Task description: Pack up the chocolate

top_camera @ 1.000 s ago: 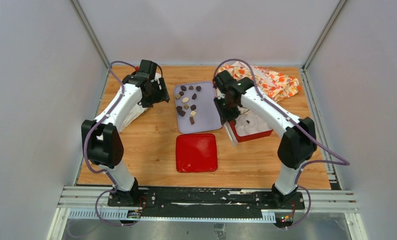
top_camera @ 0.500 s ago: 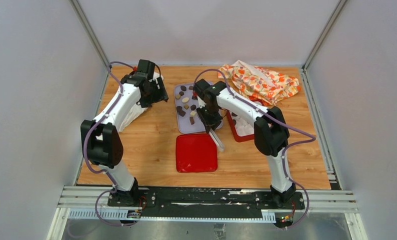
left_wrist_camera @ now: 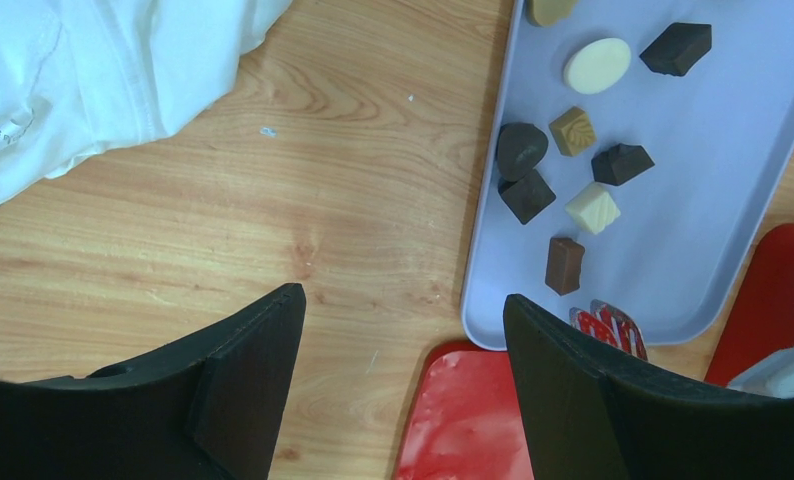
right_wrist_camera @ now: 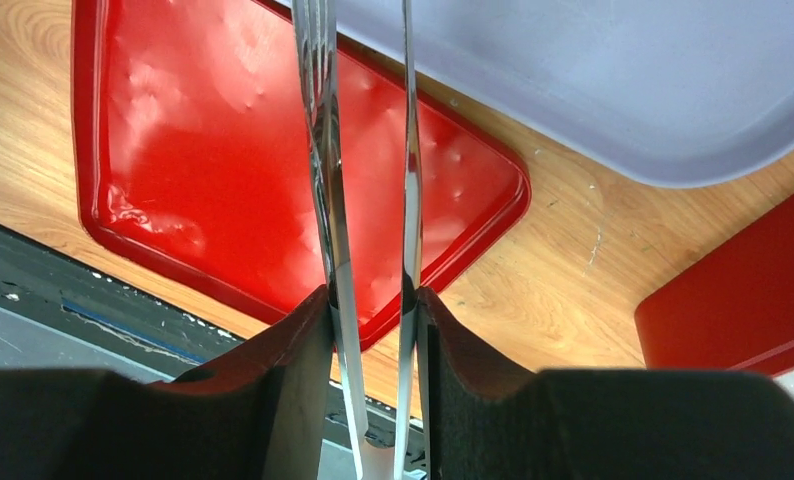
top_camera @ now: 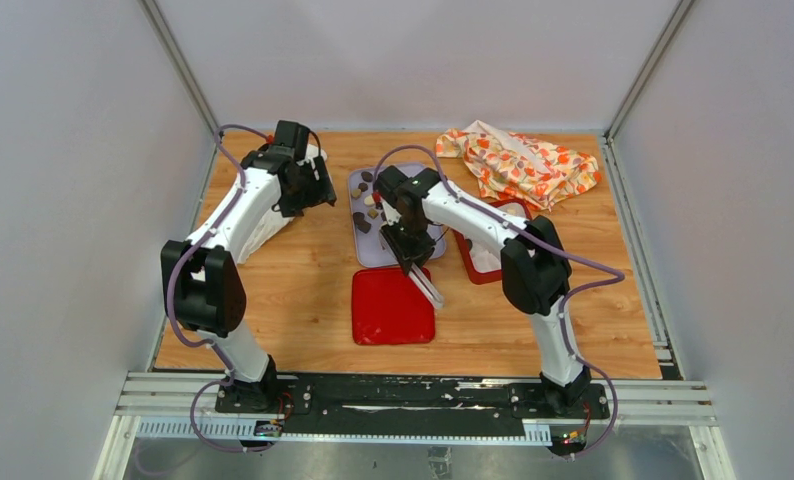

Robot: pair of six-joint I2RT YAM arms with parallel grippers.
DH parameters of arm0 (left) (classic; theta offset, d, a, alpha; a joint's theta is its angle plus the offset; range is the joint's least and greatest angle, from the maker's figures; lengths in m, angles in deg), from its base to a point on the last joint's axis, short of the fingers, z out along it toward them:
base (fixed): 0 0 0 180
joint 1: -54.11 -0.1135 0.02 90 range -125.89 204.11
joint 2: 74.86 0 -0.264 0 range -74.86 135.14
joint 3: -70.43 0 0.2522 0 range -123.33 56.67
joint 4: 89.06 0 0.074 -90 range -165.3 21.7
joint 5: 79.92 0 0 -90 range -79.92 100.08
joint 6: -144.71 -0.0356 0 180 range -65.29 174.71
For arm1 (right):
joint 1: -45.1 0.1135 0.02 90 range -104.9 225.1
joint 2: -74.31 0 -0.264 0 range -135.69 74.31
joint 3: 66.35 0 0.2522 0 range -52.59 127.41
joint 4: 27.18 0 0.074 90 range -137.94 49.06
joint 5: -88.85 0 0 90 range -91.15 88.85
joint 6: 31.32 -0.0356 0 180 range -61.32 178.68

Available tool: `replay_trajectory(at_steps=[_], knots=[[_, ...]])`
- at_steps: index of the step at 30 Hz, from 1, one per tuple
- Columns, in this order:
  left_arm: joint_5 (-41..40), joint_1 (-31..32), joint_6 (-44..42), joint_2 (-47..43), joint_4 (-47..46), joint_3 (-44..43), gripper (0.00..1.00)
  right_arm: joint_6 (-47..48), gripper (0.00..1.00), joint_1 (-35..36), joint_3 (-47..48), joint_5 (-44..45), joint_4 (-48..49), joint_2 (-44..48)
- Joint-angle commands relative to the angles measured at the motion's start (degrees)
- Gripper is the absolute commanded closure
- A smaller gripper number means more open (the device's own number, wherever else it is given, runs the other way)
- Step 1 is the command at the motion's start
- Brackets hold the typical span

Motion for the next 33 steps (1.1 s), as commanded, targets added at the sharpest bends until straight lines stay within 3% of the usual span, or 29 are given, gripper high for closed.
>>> replay_trajectory(at_steps=[1,33], knots=[[0.09,-0.46,-1.26,-2.33,0.32,1.07,0.22,-0.20,0.62,1.12,2.12,0.34,-2.84,-2.83],[-1.19,-0.99,-1.23,-4.53,0.24,3.87,0.22,-1.25,0.54,2.00,11.67,6.44,-6.95,-11.49]])
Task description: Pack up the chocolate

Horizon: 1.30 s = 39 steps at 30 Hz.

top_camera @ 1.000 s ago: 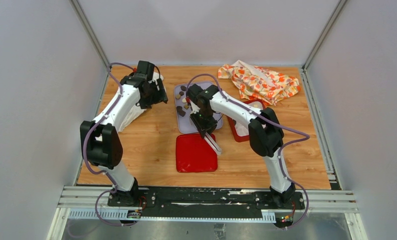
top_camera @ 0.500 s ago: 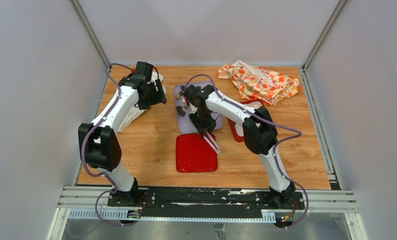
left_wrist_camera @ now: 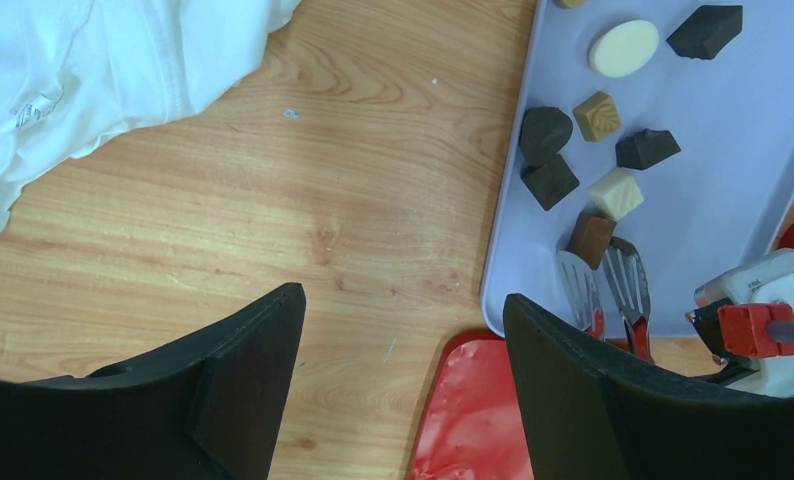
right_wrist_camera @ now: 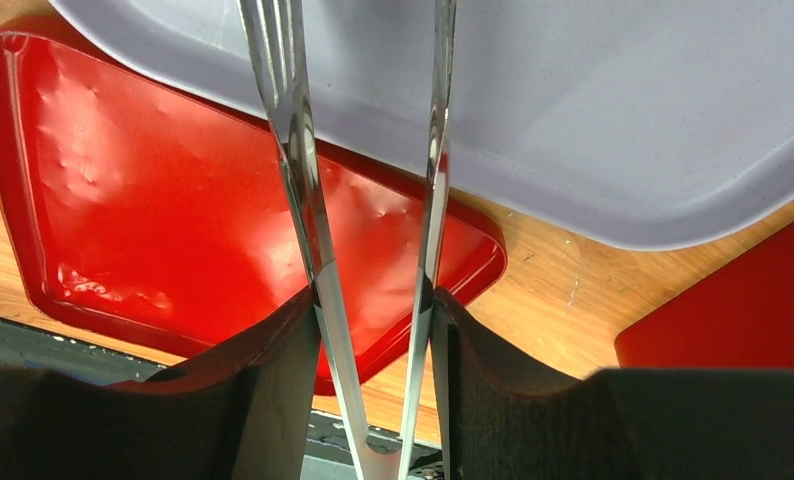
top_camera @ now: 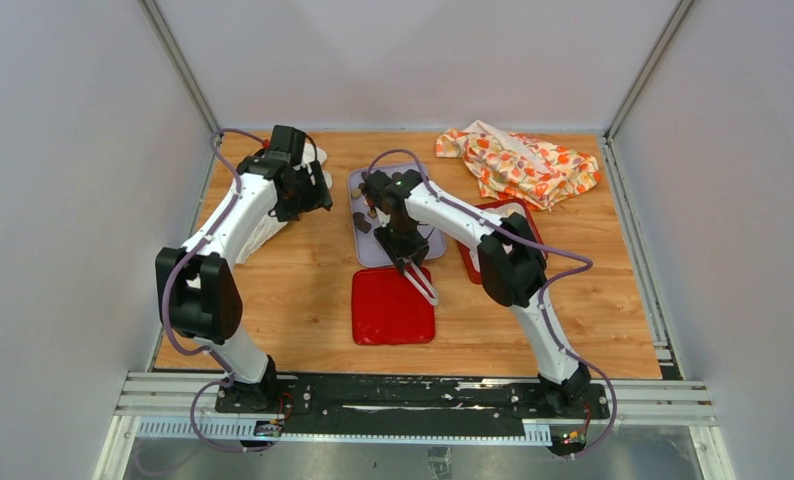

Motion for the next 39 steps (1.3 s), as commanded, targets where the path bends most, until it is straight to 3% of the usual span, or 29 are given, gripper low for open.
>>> replay_trajectory(at_steps=[1,7,15,21,30,34,39], knots=[[-0.58,-0.50,-0.35,-1.89,0.17,0.87,0.22,-0.12,0.54,1.02,2.61,1.86,-2.96,-1.63],[-0.67,-0.56,-0.44,-2.00,0.21,0.96,0.22,-0.43,0.77,1.03,2.11,2.41,-2.97,-0.27],[-0.66,-0.59,-0.73,-1.83,0.21,0.57,0.22,-0.53,0.92,0.89,-4.00,5.21,-2.62,8.50],[0.44,-0.59,-0.56,-0.95,0.17,-0.13,0.22,-1.95,0.96,-1.63,-12.90,14.53,-2.92,20.15],[1.15,-0.59,-0.72,0.82,0.21,-2.31,0.22,-7.12,0.96,-19.05,-34.46,16.40,0.29,40.34],[1.50,-0.59,-0.62,1.48,0.21,-2.72,0.22,-6.87,0.94,-27.41,-41.87,13.56,1.83,44.42],[2.38,-0.59,-0.53,1.91,0.21,-3.08,0.23,-4.91,0.93,-31.63,-45.65,12.99,3.29,44.54]])
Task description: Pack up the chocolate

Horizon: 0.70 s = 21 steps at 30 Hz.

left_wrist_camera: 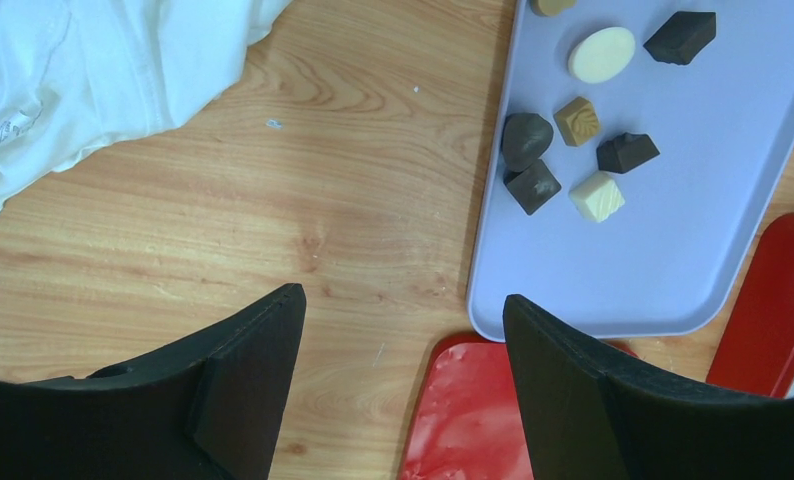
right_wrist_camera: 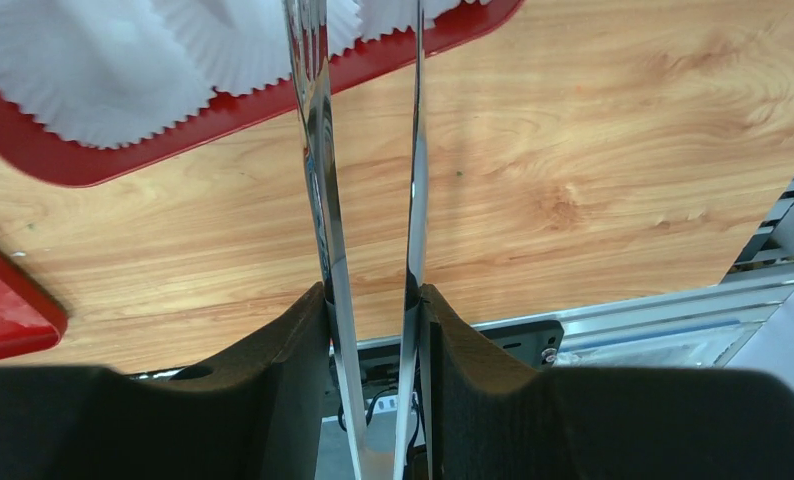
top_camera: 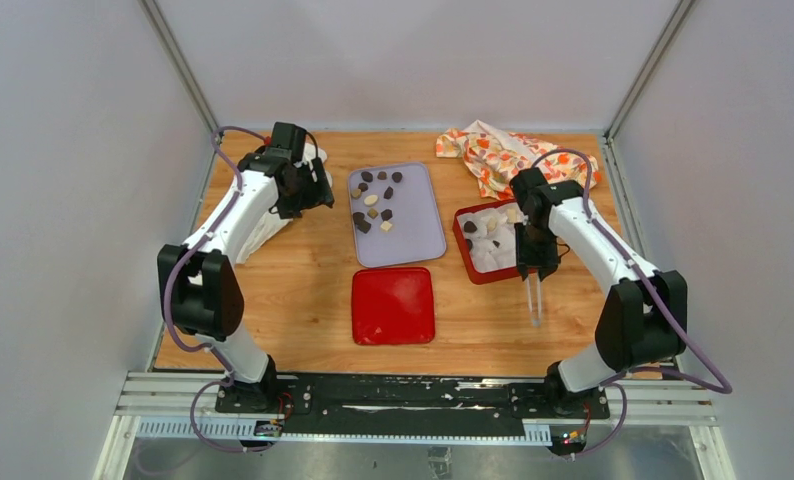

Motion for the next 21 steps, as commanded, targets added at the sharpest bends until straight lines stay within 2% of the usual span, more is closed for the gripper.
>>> replay_trajectory(at_steps=[1,14,21], knots=[[1.31,-0.57,-0.51,0.98,0.26,-1.72,0.23,1.39,0.93,-2.45,-1.90,-0.75,1.66,0.26],[0.28,-0.57,-0.11,-0.22,0.26,-0.29,0.23,4.63,0.92,-4.18,-0.17,-0.66,4.30,-4.83],[0.28,-0.57,0.23,0.18,0.26,-0.60,0.23,4.99,0.85,-4.96,1.19,-1.30,4.64,-7.29]])
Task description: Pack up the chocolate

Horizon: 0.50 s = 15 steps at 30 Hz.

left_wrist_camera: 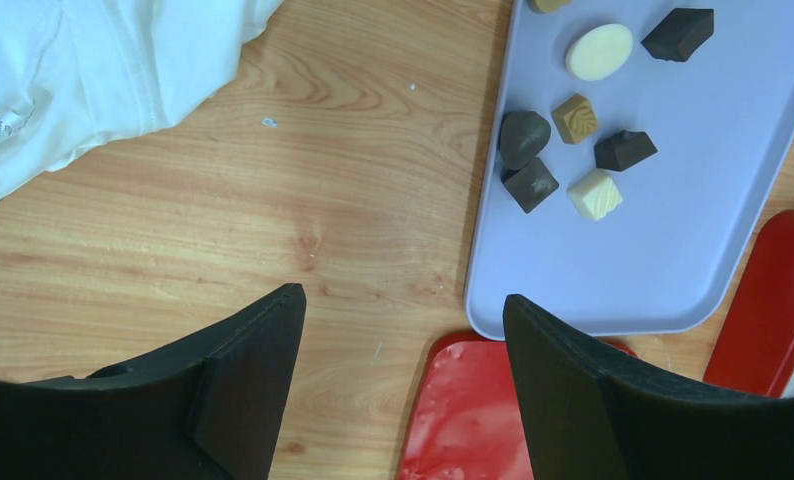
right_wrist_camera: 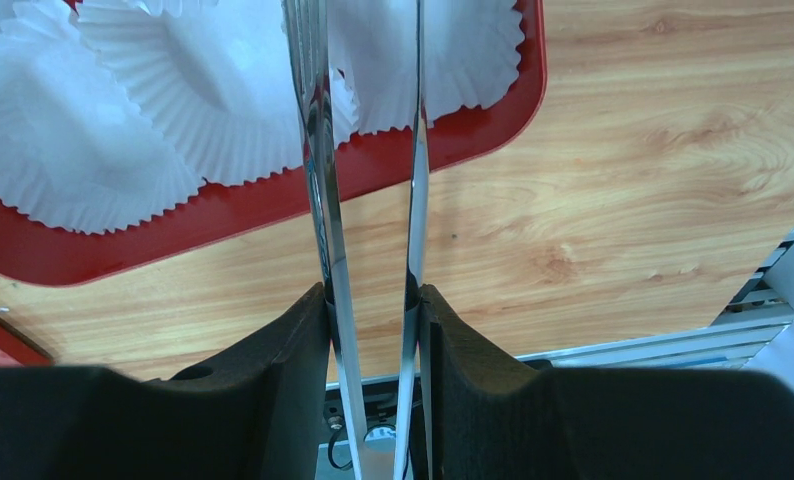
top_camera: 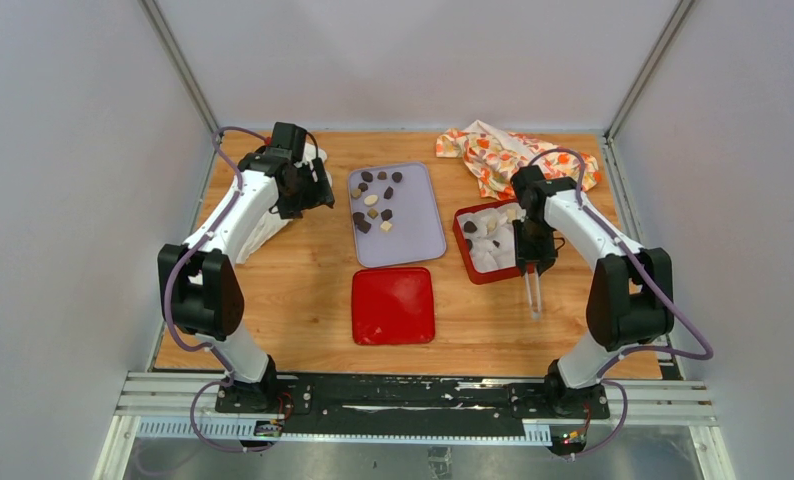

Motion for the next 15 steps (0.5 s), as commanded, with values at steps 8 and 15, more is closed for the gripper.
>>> replay_trajectory(at_steps=[8,15], knots=[[-0.29,-0.57,0.52,0.35,0.23,-1.04,0.23,0.92,0.75,-1.85,0.93,-0.45,0.34,-1.98],[0.06,-0.57,0.88,0.95,0.23,-1.54,0.23,1.07,0.67,-2.06,1.77,-0.51,0.11,-2.36]])
